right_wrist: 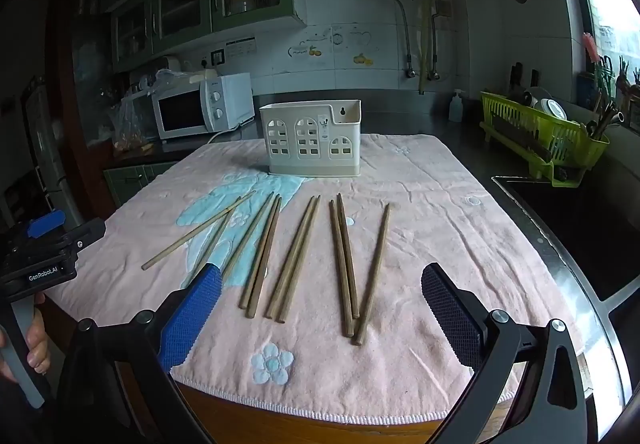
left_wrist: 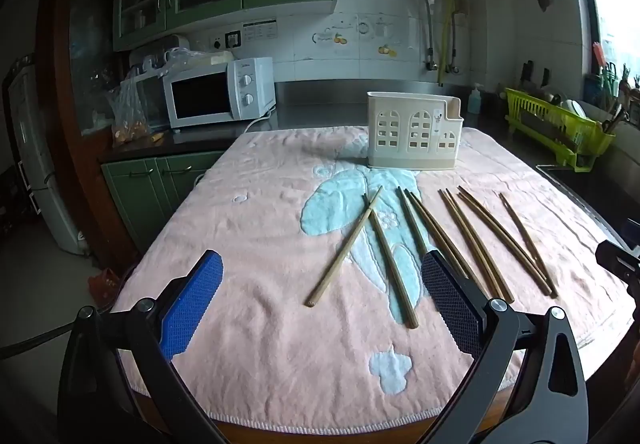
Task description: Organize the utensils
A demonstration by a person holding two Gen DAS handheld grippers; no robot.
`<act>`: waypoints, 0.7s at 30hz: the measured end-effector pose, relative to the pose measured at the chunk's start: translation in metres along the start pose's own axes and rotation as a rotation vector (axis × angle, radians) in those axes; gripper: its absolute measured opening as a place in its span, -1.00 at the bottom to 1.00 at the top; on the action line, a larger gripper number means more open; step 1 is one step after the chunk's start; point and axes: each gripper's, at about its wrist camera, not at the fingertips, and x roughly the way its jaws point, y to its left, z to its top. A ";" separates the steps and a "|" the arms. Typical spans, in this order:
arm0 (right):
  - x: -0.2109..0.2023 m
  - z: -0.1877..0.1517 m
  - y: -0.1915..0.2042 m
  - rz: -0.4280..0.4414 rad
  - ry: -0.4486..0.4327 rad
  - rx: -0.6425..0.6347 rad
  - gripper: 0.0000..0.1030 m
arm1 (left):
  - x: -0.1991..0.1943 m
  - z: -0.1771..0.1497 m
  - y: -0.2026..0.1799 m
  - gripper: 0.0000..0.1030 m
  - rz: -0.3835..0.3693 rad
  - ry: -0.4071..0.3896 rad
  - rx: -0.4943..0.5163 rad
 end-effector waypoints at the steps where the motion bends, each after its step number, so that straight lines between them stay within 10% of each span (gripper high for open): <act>1: 0.000 0.000 0.000 -0.001 0.001 0.001 0.89 | 0.000 0.000 0.000 0.91 0.003 0.002 0.000; 21: 0.001 0.000 -0.005 -0.004 0.003 0.009 0.89 | 0.010 -0.008 -0.004 0.91 0.018 0.015 0.004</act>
